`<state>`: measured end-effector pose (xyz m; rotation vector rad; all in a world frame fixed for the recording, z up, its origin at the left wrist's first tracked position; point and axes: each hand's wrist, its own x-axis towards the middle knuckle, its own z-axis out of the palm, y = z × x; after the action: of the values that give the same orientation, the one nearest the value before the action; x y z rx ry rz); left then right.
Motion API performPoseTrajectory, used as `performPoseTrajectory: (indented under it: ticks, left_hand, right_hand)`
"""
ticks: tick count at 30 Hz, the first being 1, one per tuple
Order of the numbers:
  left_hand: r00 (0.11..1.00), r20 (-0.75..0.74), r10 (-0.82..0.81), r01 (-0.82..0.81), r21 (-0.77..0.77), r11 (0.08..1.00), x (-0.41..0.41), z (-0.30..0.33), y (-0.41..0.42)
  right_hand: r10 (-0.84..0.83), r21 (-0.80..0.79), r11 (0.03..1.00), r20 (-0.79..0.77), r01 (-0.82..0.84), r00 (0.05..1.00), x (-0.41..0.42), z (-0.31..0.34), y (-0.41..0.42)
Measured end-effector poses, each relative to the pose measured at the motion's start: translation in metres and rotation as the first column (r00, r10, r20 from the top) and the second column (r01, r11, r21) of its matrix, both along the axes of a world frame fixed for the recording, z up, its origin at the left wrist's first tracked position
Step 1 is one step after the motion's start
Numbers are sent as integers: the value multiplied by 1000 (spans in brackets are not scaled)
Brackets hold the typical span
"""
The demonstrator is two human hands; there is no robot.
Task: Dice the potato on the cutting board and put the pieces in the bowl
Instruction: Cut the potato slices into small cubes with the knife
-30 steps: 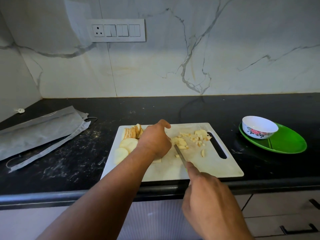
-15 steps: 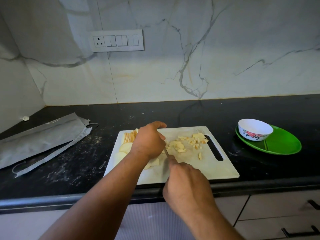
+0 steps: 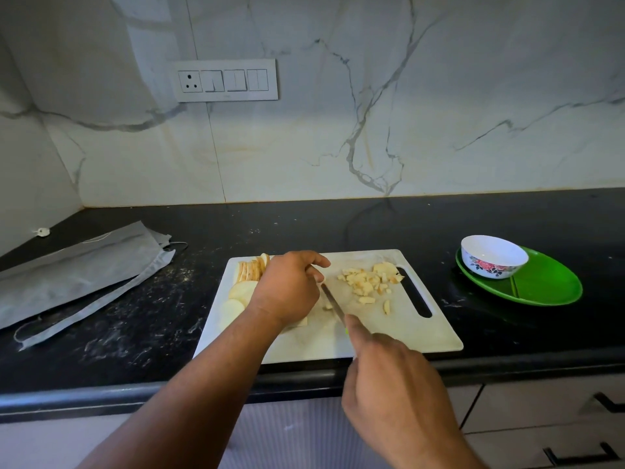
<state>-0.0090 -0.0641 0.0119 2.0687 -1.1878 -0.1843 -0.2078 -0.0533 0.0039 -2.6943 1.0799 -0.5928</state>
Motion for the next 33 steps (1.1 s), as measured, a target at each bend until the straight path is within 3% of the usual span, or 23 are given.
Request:
performPoseTrajectory:
  ticks: [7, 16, 23, 29, 33]
  left_hand:
    - [999, -26, 44, -46, -43, 998, 10, 5, 6]
    - [999, -38, 28, -33, -139, 990, 7, 12, 7]
    - [993, 118, -24, 20, 31, 999, -4, 6, -1]
    - [984, 163, -77, 51, 160, 986, -22, 13, -20]
    - [973, 221, -65, 16, 219, 976, -22, 13, -27]
  right_hand:
    - [-102, -12, 995, -52, 101, 993, -15, 9, -19]
    - [0, -34, 999, -34, -1, 999, 40, 10, -22]
    - [-63, 19, 998, 80, 61, 995, 20, 9, -41]
    - [-61, 211, 977, 215, 15, 975, 13, 17, -53]
    - [-157, 167, 977, 160, 130, 975, 1, 18, -74]
